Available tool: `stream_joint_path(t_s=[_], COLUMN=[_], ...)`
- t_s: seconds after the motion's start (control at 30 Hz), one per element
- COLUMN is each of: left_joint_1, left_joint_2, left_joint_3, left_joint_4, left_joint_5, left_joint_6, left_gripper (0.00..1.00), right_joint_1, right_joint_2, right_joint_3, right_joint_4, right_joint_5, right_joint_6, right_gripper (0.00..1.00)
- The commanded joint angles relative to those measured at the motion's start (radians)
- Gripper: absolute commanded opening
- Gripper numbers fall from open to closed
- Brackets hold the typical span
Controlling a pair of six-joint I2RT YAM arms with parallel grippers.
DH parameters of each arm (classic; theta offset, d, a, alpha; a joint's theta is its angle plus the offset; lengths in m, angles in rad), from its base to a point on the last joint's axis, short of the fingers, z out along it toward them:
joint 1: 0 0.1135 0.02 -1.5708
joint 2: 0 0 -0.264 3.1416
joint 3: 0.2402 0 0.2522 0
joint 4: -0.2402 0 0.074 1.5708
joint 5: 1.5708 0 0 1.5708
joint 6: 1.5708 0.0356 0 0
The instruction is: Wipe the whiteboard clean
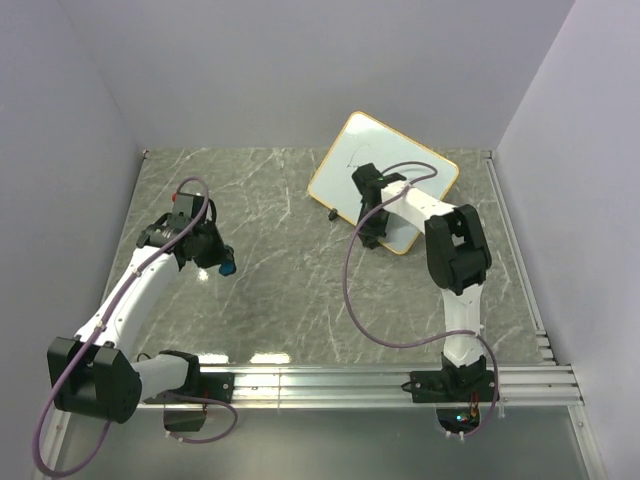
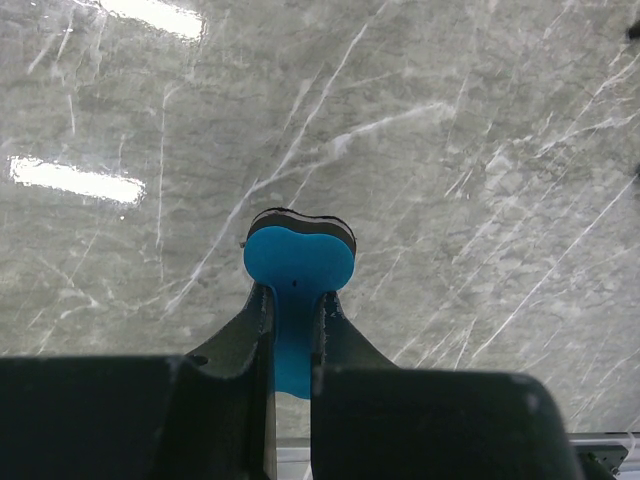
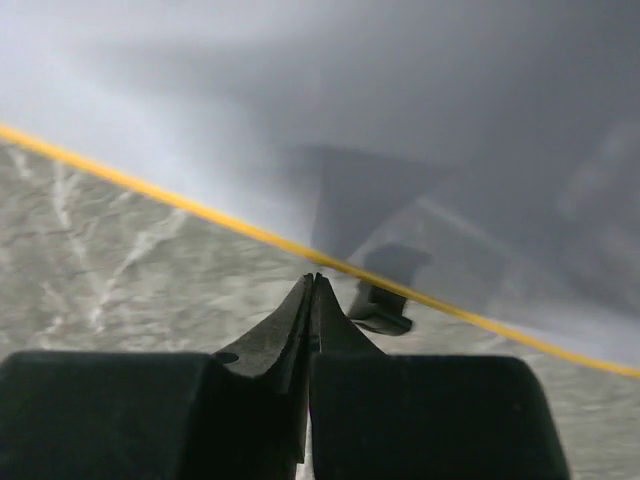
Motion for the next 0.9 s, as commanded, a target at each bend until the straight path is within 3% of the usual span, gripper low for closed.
stream_joint_path(t_s=[0.0, 0.1, 0.23, 0.27, 0.33, 0.37, 0.43, 0.6, 0.7, 0.87], left_joint_1=[0.005, 0.005, 0.005, 0.005, 0.005, 0.005, 0.004, 0.0, -0.006, -0.048], left_joint_2=[0.005, 0.0, -0.015, -0.017, -0.02, -0.021, -0.017, -0.021, -0.014, 0.055], left_joint_3=[0.015, 0.014, 0.018, 0.025, 0.038, 0.043, 0.055, 0.057, 0.061, 0.124], left_joint_4=[0.029, 0.026, 0.017, 0.014, 0.011, 0.014, 0.02, 0.05, 0.07, 0.101], left_joint_5=[0.015, 0.001, -0.01, -0.01, -0.04, -0.04, -0.033, -0.005, -0.005, -0.01], left_joint_6=[0.008, 0.009, 0.016, 0.016, 0.013, 0.009, -0.004, -0.024, -0.02, -0.018], left_gripper=[0.0, 0.0, 0.0, 0.0, 0.0, 0.0, 0.0, 0.0, 0.0, 0.0], right_joint_1=[-0.015, -0.01, 0.01, 0.016, 0.028, 0.03, 0.024, -0.097, -0.22, -0.318], right_joint_2=[-0.061, -0.084, -0.198, -0.228, -0.321, -0.352, -0.438, -0.661, -0.741, -0.828], right_joint_3=[-0.03, -0.012, -0.025, -0.031, -0.051, -0.059, -0.073, -0.255, -0.365, -0.458], right_joint_4=[0.02, 0.052, 0.142, 0.157, 0.202, 0.219, 0.224, 0.331, 0.387, 0.369], right_joint_5=[0.012, -0.046, -0.244, -0.261, -0.289, -0.31, -0.297, -0.276, -0.31, -0.204], right_joint_6=[-0.049, -0.095, -0.179, -0.192, -0.218, -0.222, -0.226, -0.134, -0.068, -0.031], right_gripper=[0.0, 0.0, 0.0, 0.2, 0.5, 0.71, 0.83, 0.86, 0.86, 0.87])
